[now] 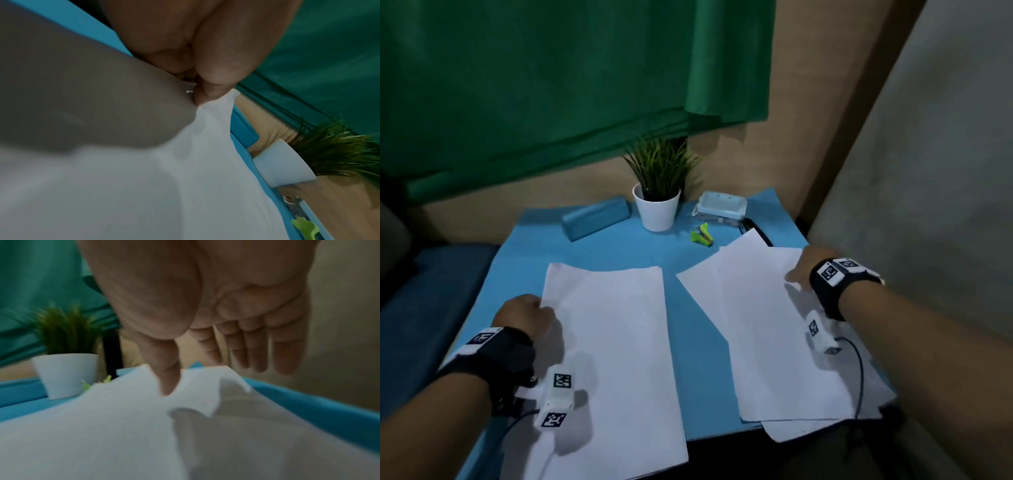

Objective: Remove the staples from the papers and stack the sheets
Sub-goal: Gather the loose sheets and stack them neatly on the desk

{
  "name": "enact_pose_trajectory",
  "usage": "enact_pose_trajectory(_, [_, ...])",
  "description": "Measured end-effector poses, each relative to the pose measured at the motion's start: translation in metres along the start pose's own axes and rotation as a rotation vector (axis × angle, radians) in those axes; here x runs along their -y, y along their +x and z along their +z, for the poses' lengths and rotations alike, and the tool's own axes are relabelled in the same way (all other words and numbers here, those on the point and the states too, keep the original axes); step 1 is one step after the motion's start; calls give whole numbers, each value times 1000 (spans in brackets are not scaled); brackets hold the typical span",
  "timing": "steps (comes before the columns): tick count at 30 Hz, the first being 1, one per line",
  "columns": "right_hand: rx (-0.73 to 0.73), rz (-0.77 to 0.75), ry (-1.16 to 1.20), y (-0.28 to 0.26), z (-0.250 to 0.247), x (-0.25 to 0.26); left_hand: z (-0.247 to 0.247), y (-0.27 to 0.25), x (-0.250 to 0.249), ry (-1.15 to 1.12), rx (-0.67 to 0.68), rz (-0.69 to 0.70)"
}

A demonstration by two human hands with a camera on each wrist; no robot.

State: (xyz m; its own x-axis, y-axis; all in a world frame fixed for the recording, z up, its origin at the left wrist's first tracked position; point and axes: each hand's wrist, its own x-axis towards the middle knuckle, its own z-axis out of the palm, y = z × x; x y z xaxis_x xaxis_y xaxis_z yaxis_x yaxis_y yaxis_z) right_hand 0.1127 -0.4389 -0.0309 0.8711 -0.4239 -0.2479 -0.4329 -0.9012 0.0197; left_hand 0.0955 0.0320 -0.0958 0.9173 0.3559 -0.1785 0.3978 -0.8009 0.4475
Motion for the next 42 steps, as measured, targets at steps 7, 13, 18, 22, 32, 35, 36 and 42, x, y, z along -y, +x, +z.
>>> enact_pose_trajectory(7, [50,215,340,5,40,-25,1,0,0,63,20,-25])
enact_pose_trajectory(13, [-45,216,532,15,40,-37,-2,-1,0,89,62,-41])
enact_pose_trajectory(18, [-131,164,371,3,25,-39,0,-2,1,111,53,-52])
enact_pose_trajectory(22, [-50,119,254,4,31,-36,3,-1,2,137,39,-59])
enact_pose_trajectory(32, [-288,-116,472,18,-2,-36,-11,-13,2,221,-134,1])
enact_pose_trajectory(35, [-439,-440,689,-24,-46,-19,-33,-70,-66,42,-192,407])
enact_pose_trajectory(36, [-424,-567,777,-45,-64,-9,-37,-89,-93,-119,-79,449])
enact_pose_trajectory(42, [41,-780,1667,-93,-133,37,-37,-120,-179,-1094,442,194])
